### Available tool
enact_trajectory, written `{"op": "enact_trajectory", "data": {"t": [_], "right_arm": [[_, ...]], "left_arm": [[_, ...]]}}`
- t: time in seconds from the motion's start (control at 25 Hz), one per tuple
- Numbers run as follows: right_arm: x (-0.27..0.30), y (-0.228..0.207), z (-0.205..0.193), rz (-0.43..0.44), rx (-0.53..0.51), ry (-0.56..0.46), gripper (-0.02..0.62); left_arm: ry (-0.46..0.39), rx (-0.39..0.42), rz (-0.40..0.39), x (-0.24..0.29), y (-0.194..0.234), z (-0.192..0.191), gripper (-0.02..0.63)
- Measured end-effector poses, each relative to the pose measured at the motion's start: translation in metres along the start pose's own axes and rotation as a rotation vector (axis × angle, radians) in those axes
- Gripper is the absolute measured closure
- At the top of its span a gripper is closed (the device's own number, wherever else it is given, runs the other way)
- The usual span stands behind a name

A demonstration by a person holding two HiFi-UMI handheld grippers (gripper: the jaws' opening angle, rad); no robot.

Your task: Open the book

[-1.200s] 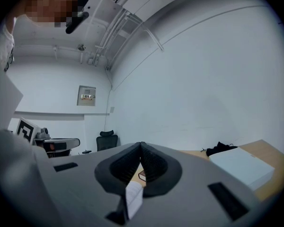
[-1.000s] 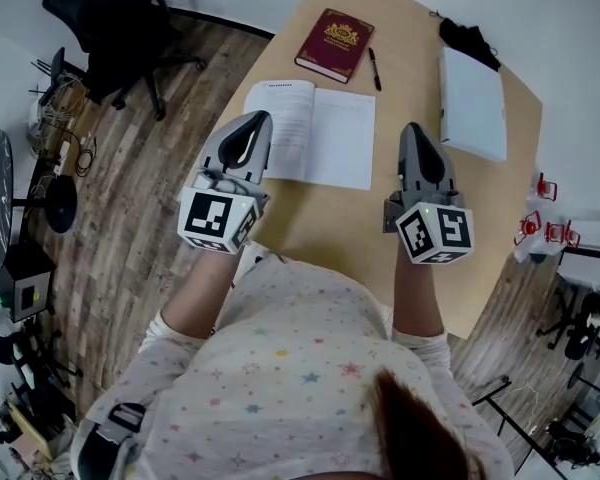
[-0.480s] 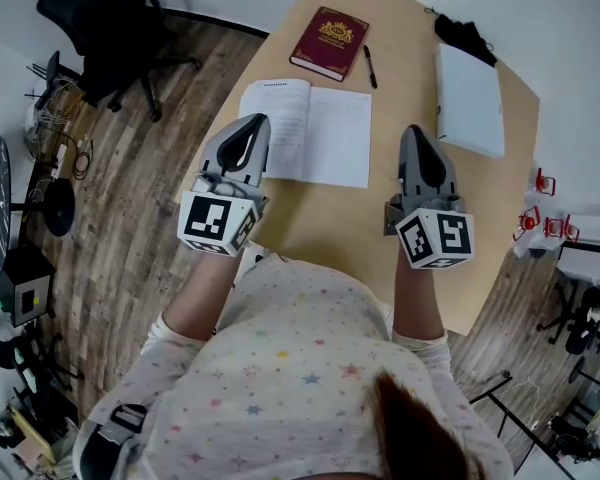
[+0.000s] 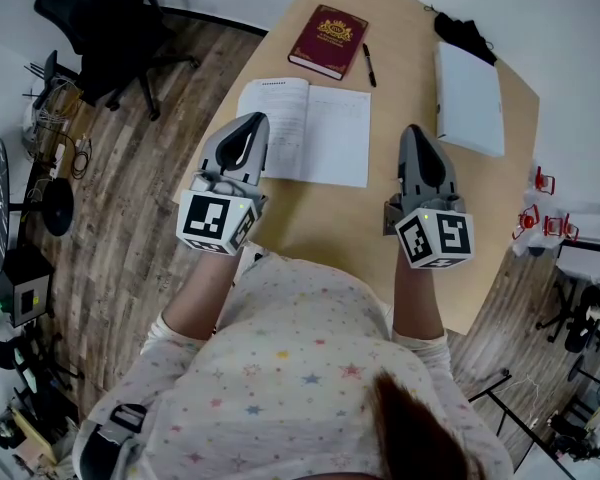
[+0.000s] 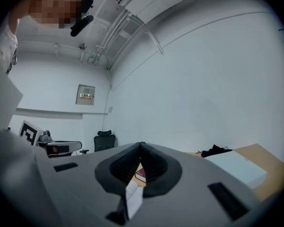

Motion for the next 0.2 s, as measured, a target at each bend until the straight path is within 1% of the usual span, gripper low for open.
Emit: {"op": "enact_trajectory", "data": {"t": [0.2], "right_arm": [[-0.0018, -0.0005, -0.0005, -0.004, 0.001, -0.002, 0.595]], "left_arm": [[-0.003, 0.000, 0.000, 0.0000, -0.0009, 0.0004, 0.586]]}}
Point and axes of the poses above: the fingertips, and each gripper's own axes: x forward along the fingers, y to its left, z out of its top, the point moved 4 cm from there along -x, backward along the fingers, and after that the axes turned 6 degrees about -z, right-handed, at the moved point
